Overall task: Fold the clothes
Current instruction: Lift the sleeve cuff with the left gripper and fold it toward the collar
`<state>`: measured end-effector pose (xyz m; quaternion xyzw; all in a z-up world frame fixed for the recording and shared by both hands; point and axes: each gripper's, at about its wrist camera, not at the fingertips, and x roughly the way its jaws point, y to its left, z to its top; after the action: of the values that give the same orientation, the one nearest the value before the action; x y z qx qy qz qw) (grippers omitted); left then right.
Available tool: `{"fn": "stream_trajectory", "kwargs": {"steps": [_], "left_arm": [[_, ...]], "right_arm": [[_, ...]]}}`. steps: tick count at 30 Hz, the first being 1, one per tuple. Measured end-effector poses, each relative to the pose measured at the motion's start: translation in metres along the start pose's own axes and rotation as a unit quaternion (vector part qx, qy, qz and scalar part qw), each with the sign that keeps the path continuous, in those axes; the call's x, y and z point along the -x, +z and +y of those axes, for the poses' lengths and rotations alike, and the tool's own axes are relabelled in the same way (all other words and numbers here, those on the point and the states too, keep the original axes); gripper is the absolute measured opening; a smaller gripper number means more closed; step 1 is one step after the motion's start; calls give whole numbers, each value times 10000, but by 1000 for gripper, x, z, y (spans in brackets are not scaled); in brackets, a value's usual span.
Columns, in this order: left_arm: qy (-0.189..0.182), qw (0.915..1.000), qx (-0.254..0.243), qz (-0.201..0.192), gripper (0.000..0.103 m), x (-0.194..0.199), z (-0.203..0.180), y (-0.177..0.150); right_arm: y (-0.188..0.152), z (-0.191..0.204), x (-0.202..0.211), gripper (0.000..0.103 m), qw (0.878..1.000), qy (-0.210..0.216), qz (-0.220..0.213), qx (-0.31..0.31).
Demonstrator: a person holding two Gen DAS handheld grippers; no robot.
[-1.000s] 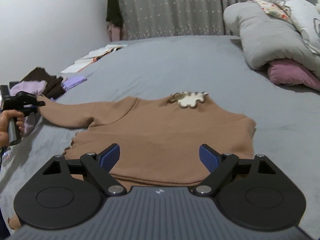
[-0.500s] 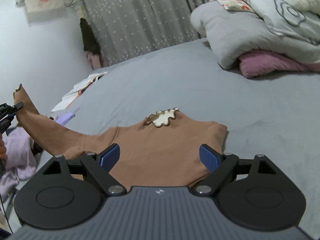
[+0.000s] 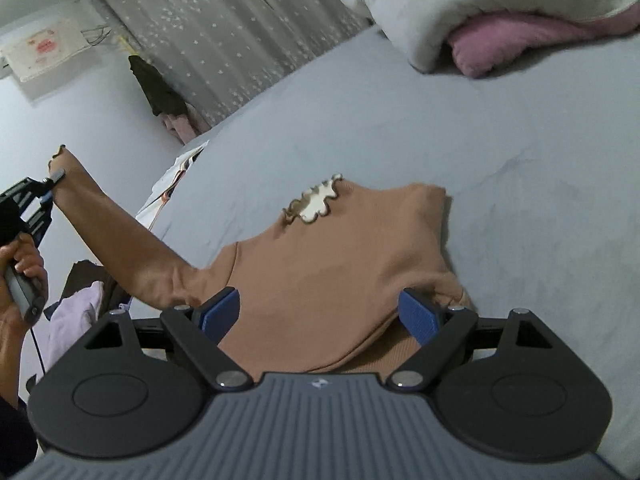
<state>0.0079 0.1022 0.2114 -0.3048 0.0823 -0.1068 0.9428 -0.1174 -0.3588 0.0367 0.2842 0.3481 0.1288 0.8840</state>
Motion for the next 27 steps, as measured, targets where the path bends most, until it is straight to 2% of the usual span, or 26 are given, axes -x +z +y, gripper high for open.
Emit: {"fn": "stream_trajectory", "kwargs": {"steps": [4, 9, 11, 13, 14, 16, 19, 21, 24, 25, 26, 27], "left_arm": [[-129, 9997, -171, 128, 8, -2, -5, 0], [-1030, 9939, -45, 381, 8, -1, -13, -14], [-1614, 9842, -324, 657, 9, 6, -30, -29], [-2193, 9689, -633, 955, 9, 15, -48, -46], [-2321, 9646, -713, 1030, 9, 21, -52, -51], [-2909, 9394, -1154, 1399, 9, 37, -72, -77], [-3272, 9172, -1430, 1766, 9, 47, -85, -100], [-3526, 8927, -1784, 2166, 9, 58, -97, -129], [-3688, 8578, -2391, 2665, 9, 72, -107, -171], [-3709, 8397, -2738, 2868, 10, 81, -110, -191], [-3706, 8304, -2930, 2956, 11, 86, -111, -201], [-3663, 8155, -3257, 3076, 12, 93, -112, -217]], "right_arm": [[-1, 5, -4, 87, 9999, 91, 73, 32], [0, 10, -10, 87, 9996, 199, 171, 45], [2, 9, -8, 87, 9997, 194, 149, 47], [3, 8, -5, 87, 9998, 190, 109, 10], [4, 7, -3, 87, 9998, 180, 86, -18], [6, 2, 1, 87, 9999, 146, 30, -85], [9, -8, 7, 87, 9998, 93, -45, -193], [11, -13, 10, 87, 9995, 76, -102, -278], [13, -19, 13, 87, 9991, 80, -141, -397], [13, -21, 14, 87, 9990, 78, -138, -428], [13, -22, 14, 87, 9989, 52, -126, -455], [13, -24, 13, 87, 9988, -1, -114, -472]]}}
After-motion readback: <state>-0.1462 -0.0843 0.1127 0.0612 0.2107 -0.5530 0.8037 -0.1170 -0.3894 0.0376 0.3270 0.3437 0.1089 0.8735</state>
